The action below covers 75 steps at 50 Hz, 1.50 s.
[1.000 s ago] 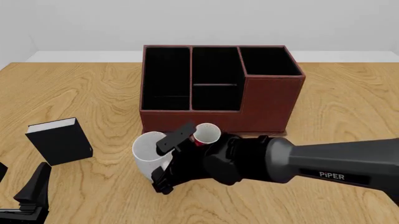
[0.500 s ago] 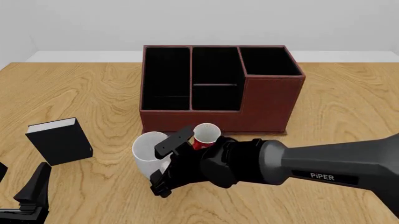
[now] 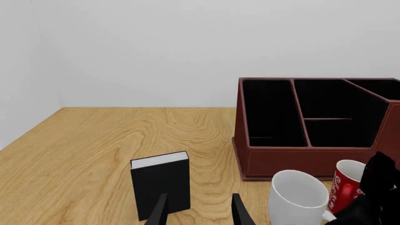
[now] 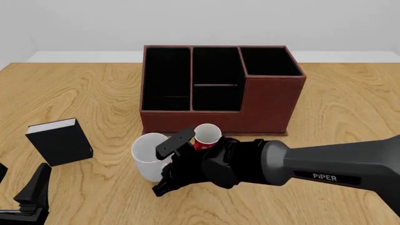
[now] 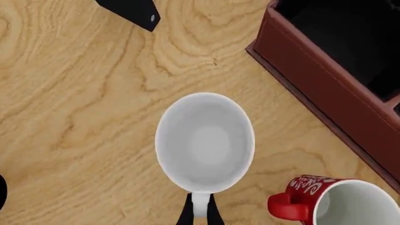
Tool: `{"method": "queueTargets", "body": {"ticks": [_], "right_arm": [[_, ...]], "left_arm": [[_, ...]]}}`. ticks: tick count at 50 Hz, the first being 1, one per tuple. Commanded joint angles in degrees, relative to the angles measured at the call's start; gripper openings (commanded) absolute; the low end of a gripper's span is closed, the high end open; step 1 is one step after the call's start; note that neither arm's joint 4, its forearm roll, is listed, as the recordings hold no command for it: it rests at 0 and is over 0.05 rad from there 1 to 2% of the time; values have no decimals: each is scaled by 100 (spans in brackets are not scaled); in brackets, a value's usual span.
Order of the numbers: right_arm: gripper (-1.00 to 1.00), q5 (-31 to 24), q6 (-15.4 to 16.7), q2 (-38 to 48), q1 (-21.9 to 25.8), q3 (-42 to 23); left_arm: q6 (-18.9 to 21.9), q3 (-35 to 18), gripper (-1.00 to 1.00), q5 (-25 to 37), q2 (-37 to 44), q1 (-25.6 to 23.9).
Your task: Pick up the white mug and place it to the right of the caddy.
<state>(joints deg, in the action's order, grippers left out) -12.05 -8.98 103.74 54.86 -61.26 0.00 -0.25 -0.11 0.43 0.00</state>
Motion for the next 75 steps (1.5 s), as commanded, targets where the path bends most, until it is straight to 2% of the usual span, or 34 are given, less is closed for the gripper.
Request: {"method": "queueTargets", "body": {"ticks": [1,23,35,60,75], "right_arm": [[-100,25,205,-189,-59,94],[-100,-102,456,-919,-56,239],[-100,-187,616,-1386,-210,371],[-100,-502,661,-2422,-393,501],[-100,-758,688,-3176,-737,632]], "left_arm": [[0,0,100,0,0,0],[0,0,100,0,0,0],[0,0,100,0,0,0],[0,0,100,0,0,0],[0,0,100,0,0,0]]}}
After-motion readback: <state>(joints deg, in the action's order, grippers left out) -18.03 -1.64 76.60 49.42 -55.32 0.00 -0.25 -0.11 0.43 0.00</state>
